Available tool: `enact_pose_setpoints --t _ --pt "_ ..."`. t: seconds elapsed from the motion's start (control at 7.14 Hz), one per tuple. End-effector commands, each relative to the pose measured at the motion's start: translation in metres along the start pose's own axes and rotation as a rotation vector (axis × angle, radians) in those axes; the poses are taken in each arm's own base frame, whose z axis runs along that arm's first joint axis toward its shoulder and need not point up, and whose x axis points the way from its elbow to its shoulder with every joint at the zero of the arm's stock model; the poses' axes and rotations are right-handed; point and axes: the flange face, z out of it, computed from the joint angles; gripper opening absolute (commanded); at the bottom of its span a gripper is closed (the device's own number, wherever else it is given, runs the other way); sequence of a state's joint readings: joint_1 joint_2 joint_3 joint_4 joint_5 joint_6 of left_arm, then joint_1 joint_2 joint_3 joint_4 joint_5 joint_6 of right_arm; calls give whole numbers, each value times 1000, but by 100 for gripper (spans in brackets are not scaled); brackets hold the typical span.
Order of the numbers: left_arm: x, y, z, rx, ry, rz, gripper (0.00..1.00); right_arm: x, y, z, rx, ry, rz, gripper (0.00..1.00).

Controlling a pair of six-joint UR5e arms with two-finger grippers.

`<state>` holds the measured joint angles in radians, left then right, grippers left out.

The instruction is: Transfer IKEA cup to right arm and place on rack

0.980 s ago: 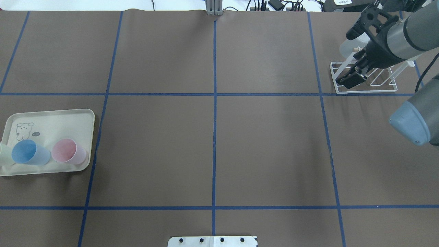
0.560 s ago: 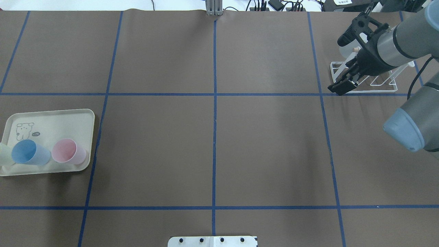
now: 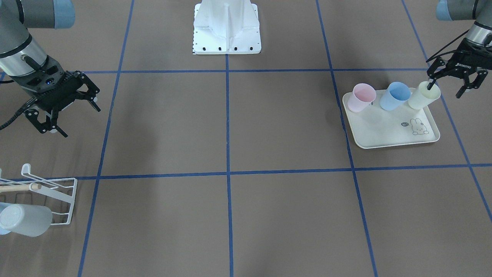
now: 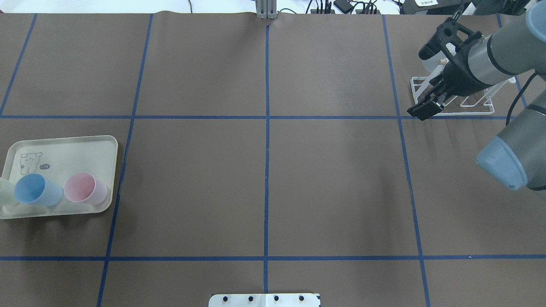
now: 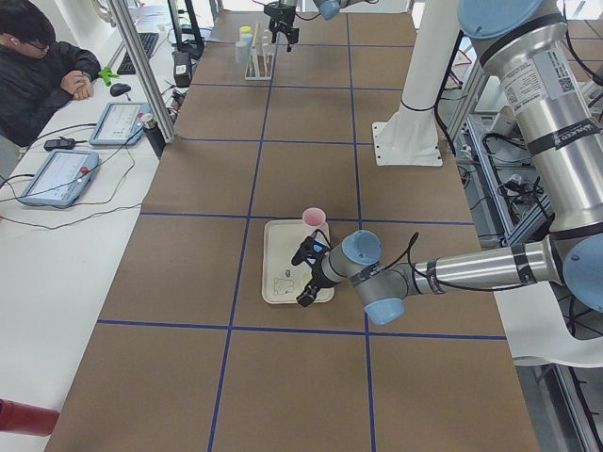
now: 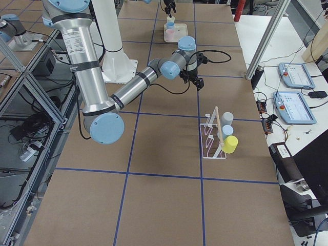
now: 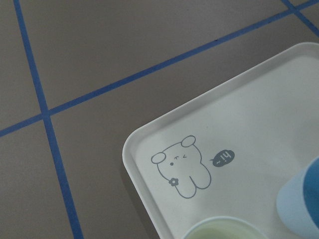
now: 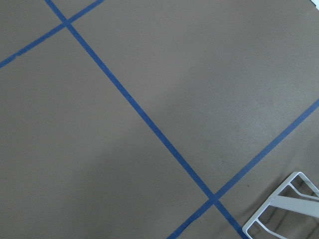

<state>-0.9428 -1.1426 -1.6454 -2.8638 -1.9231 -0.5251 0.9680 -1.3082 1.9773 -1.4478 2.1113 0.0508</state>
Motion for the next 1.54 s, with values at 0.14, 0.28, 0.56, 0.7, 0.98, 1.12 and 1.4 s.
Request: enact_pose_setpoints --t 0.14,0.28,0.56,0.7,0.98,1.12,1.4 --pt "5 5 8 -14 16 17 31 0 0 1 0 1 0 99" --pt "5 4 8 -11 19 22 11 1 1 0 -2 5 -1 99" --pt "6 4 8 -3 28 26 0 2 1 2 -4 5 -2 99" --pt "7 1 7 0 35 26 0 1 1 1 -3 5 -3 99" --pt "5 -5 2 12 28 26 0 0 -1 4 -5 -1 -10 99" --pt "-9 -18 -6 41 6 39 0 -9 -3 8 -6 -13 -16 99" --pt "-37 -98 -41 83 -25 42 0 -24 -8 20 22 -40 -41 99"
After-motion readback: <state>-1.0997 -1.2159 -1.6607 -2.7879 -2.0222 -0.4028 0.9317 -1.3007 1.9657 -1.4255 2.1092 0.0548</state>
